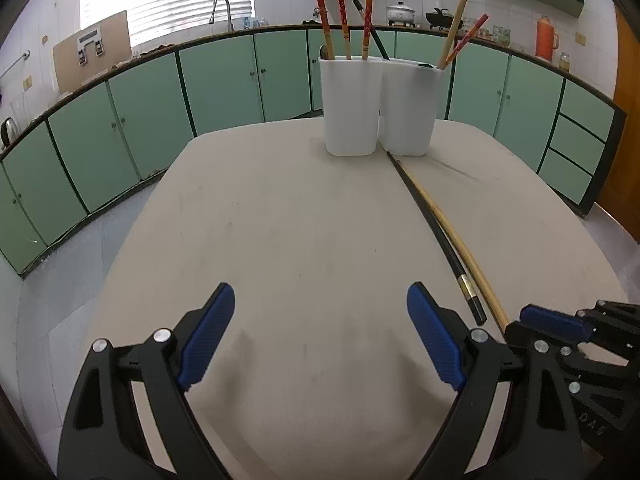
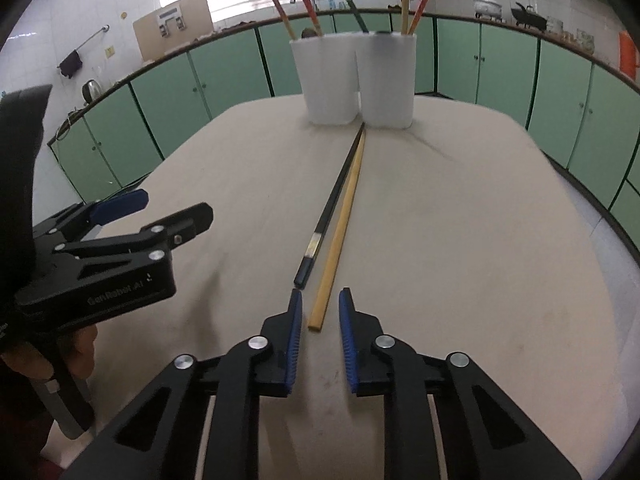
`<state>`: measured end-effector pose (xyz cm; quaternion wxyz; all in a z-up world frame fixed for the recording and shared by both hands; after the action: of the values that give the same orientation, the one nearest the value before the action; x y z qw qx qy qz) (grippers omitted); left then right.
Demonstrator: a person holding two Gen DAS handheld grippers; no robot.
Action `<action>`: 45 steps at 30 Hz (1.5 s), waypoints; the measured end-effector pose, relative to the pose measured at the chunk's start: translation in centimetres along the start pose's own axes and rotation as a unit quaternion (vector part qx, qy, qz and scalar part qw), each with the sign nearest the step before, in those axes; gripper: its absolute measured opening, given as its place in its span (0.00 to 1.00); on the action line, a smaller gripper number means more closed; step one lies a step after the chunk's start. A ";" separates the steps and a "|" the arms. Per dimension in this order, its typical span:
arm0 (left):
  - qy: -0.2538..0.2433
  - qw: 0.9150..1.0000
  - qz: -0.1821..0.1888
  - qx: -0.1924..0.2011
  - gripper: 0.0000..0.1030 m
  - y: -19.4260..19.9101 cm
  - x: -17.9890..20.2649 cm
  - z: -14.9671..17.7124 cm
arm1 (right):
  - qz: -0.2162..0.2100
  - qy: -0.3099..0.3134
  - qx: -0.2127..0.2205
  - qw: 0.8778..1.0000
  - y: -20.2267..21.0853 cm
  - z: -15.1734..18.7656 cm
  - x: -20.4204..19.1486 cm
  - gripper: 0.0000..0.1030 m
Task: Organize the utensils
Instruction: 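Grasp the wooden chopstick with the right tool, then grasp the black chopstick with the left tool while the right tool holds the wooden chopstick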
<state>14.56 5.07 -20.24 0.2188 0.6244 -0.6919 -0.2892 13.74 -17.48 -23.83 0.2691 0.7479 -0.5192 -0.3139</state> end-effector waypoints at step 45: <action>-0.015 0.995 0.090 -0.050 0.63 -2.1 7.9 0.2 | 0.047 -0.063 0.029 0.996 1.7 -0.8 5.6 0.06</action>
<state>14.95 -2.87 -22.26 0.2650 0.5433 -0.7331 -0.3118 14.74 -23.30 -23.13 0.2289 0.7087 -0.5786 -0.3325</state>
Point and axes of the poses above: each gripper's, at about its wrist camera, not at the fingertips, and y roughly against the way its jaws point, x to its right, z to its underside, the point moved 4 cm from there along -y, roughly the way its jaws point, and after that the axes turned 1 degree about -z, right-handed, at the moved point
